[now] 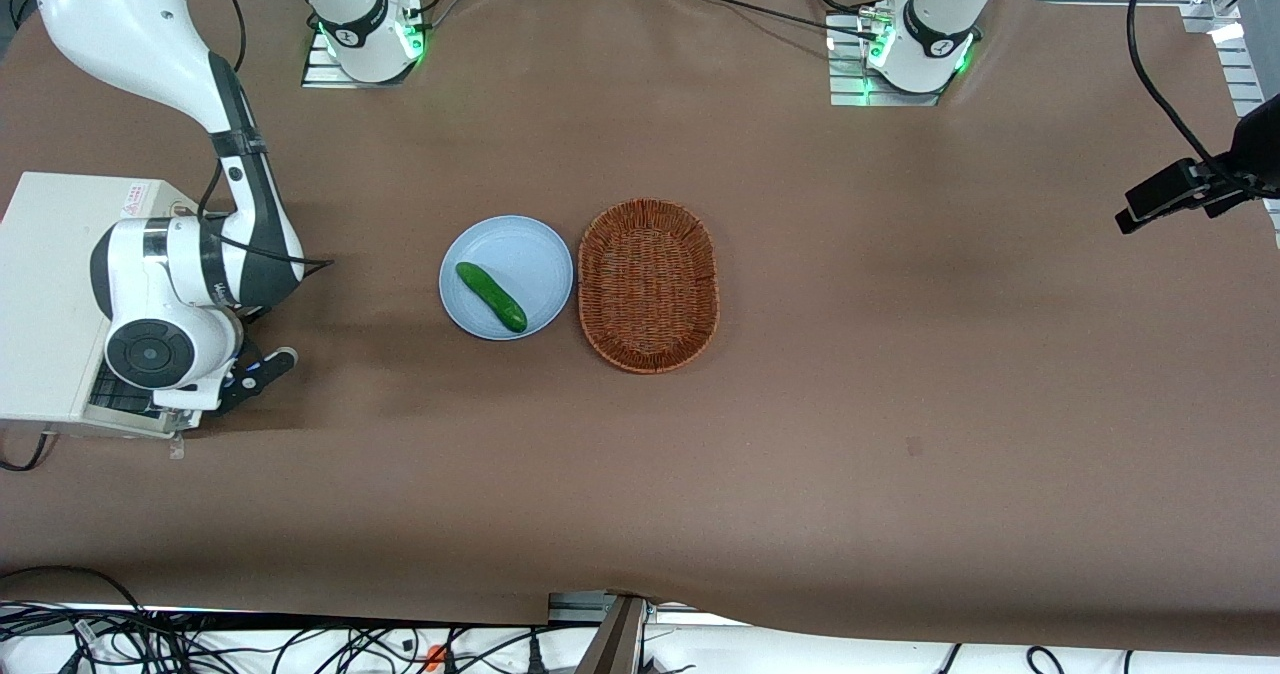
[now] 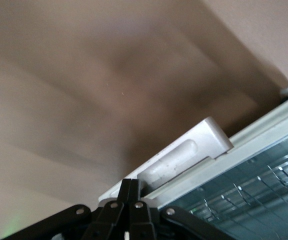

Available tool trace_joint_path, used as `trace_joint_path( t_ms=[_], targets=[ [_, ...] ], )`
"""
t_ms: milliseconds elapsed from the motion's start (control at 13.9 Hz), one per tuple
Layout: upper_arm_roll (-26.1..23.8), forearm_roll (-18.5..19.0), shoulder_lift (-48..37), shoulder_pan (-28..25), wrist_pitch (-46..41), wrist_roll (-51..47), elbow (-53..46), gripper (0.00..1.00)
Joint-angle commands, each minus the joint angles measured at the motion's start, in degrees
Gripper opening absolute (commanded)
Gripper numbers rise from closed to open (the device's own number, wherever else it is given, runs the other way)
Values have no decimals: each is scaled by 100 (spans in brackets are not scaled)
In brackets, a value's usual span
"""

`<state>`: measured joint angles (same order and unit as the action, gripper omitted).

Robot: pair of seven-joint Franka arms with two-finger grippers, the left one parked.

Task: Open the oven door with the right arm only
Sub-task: 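Pull the handle down and outward with the right gripper, swinging the door open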

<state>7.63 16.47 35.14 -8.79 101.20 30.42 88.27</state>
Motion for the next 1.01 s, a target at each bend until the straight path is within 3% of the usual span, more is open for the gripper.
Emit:
trace_joint_path(
  t_ms=[0, 790, 934],
  targets=[
    [63, -318, 247, 80, 259, -28, -2, 0],
    [63, -1111, 616, 150, 663, -81, -2, 0],
    [63, -1461, 695, 185, 681, -72, -2, 0]
  ],
)
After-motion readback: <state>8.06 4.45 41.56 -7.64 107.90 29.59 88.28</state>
